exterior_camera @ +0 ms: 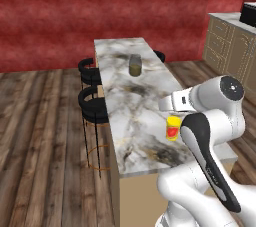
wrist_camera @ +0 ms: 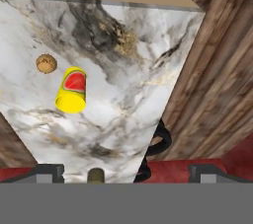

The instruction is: Open the cabinet directly in front. Then move the beer and the cup to the dining counter with the jar on it.

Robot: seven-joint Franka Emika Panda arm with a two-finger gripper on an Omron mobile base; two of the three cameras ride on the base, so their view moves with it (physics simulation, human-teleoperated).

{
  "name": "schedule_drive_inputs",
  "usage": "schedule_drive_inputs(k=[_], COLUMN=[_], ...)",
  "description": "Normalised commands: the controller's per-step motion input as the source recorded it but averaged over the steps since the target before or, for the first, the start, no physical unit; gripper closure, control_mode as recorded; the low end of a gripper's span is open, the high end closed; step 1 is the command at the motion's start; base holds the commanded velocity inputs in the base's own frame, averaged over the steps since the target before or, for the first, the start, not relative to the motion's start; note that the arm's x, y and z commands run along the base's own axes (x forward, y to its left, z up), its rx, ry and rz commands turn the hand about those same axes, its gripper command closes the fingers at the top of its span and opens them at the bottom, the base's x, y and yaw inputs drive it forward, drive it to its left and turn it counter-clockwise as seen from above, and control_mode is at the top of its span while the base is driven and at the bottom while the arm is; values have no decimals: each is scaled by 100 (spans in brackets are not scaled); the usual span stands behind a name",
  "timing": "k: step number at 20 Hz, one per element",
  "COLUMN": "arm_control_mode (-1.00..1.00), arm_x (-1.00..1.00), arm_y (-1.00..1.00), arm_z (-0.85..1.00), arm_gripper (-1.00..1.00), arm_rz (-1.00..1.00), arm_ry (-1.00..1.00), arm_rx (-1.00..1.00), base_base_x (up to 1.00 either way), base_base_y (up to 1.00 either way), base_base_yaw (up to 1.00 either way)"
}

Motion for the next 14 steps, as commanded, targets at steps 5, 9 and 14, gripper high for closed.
schedule_drive_inputs(k=[5, 9, 14], arm_control_mode=[-100, 100, 100], arm_x=[-3, -4, 0], arm_y=[0, 0, 0], arm_z=[0, 0, 0], arm_gripper=[-100, -100, -100], arm_rz=[0, 0, 0], arm_ry=[-1, -1, 0], arm_rx=[0, 0, 0], base_base_x=[0, -22, -56], base_base_y=[0, 0, 0], base_base_yaw=[0, 0, 1])
